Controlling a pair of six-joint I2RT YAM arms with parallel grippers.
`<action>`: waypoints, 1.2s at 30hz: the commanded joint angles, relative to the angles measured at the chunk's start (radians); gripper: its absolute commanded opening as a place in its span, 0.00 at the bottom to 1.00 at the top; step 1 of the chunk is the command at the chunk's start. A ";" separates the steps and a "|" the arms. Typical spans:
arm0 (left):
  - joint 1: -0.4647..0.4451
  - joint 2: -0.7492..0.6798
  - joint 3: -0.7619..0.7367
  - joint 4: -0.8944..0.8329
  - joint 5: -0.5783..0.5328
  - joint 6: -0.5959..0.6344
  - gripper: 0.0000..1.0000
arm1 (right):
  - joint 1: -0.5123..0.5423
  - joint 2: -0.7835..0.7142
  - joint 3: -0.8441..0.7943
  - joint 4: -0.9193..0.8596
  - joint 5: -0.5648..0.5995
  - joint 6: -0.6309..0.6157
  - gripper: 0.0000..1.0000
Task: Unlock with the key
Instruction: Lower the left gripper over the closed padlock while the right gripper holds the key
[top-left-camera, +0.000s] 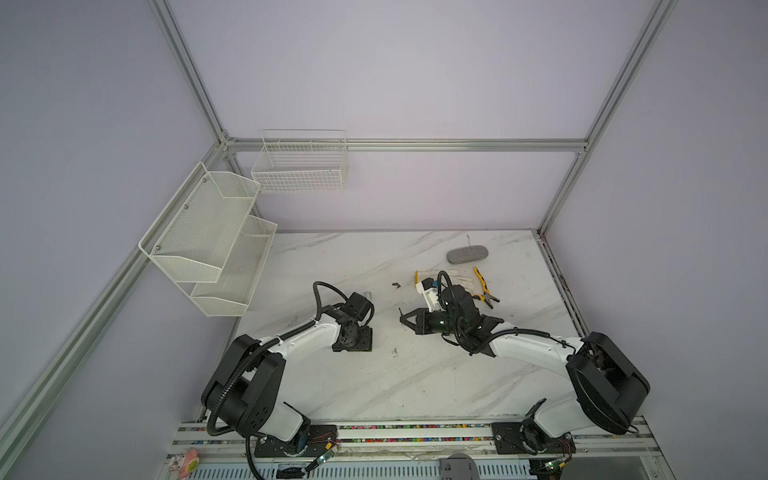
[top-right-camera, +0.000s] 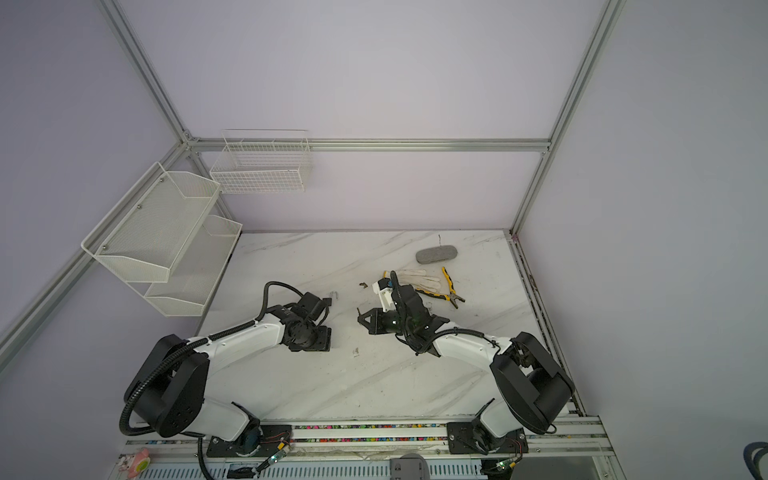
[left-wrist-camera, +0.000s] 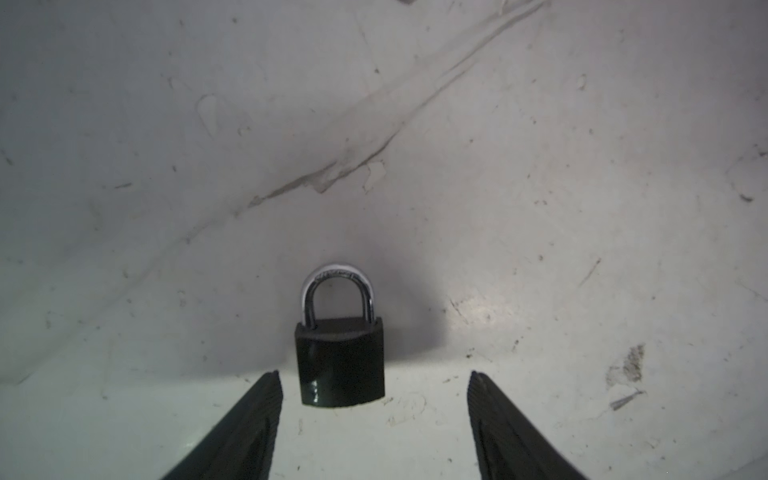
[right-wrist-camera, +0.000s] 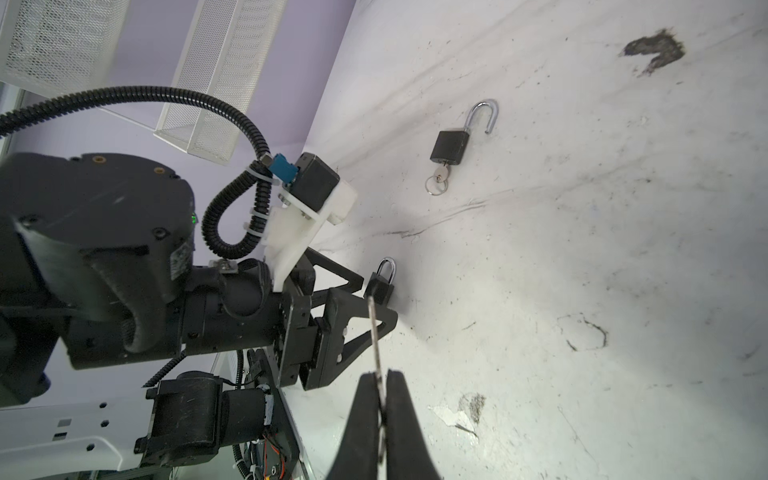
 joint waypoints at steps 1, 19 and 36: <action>-0.004 0.001 0.061 0.000 -0.030 -0.040 0.69 | -0.001 0.009 -0.003 0.026 0.007 -0.003 0.00; -0.003 0.075 0.067 0.043 -0.001 -0.090 0.54 | 0.000 0.015 -0.015 0.050 0.003 0.008 0.00; -0.008 0.088 0.013 0.015 -0.080 -0.135 0.45 | -0.001 0.045 -0.003 0.064 -0.007 0.011 0.00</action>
